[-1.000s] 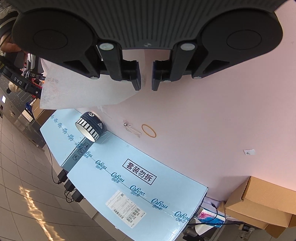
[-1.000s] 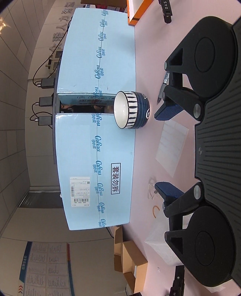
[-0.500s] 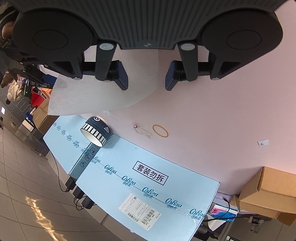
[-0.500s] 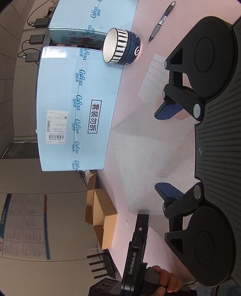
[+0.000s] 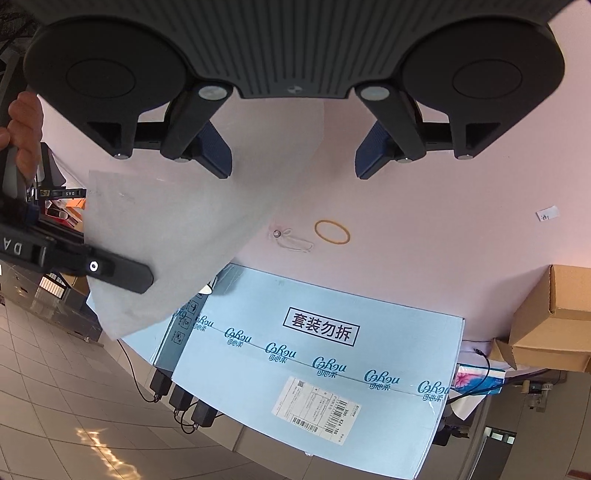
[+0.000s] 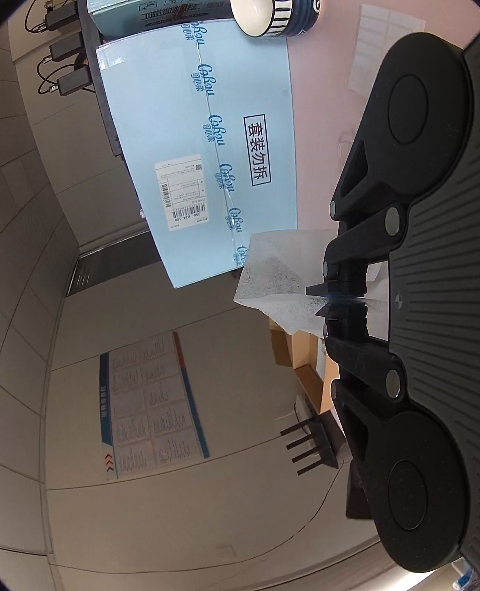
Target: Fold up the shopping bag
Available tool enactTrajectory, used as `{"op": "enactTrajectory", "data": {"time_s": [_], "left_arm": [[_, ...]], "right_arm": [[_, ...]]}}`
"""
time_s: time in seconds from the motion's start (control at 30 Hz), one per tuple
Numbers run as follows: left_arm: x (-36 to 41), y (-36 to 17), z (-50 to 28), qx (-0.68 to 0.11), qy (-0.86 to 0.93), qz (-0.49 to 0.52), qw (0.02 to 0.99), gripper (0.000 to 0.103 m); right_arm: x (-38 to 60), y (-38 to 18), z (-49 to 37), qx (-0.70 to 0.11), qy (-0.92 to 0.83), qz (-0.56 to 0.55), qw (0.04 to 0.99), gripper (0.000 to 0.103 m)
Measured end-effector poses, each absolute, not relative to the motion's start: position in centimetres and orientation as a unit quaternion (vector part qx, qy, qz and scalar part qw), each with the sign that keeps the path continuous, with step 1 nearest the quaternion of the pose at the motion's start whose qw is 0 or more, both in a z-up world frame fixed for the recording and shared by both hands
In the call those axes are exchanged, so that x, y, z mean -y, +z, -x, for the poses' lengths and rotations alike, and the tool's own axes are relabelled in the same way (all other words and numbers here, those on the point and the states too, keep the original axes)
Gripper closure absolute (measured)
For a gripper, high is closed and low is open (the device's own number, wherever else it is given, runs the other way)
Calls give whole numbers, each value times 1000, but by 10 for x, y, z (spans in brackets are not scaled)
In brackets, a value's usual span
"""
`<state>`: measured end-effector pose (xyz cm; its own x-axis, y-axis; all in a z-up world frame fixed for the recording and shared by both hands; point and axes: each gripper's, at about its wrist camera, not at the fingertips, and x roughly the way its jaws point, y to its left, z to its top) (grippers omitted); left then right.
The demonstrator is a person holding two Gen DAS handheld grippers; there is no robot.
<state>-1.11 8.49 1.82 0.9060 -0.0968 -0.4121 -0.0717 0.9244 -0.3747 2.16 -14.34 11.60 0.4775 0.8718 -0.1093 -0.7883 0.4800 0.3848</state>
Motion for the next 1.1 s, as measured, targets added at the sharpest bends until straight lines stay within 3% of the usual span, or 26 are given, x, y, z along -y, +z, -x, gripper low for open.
{"op": "enactTrajectory", "data": {"time_s": [0.03, 0.07, 0.1, 0.4, 0.63, 0.83, 0.97, 1.1], "left_arm": [[-84, 18, 8, -218, -23, 200, 955, 68], [-84, 18, 6, -220, -34, 208, 952, 91], [-83, 18, 5, -221, -45, 215, 950, 102], [-65, 44, 22, -212, -181, 218, 935, 103], [-77, 105, 75, -246, -211, 178, 929, 102], [-78, 172, 102, -279, -157, 83, 944, 101], [-63, 179, 94, -340, -140, 26, 930, 90], [-47, 172, 93, -373, -144, -18, 917, 84]], "right_arm": [[145, 120, -21, -140, 494, -152, 845, 100], [146, 125, -20, -134, 497, -159, 843, 100], [147, 126, -19, -129, 494, -162, 844, 100], [182, 145, -5, -90, 489, -195, 846, 98], [195, 169, 26, -30, 573, -236, 785, 97], [201, 178, 45, 2, 601, -251, 759, 97], [223, 180, 64, 22, 600, -253, 759, 97], [247, 178, 80, 32, 590, -248, 768, 97]]}}
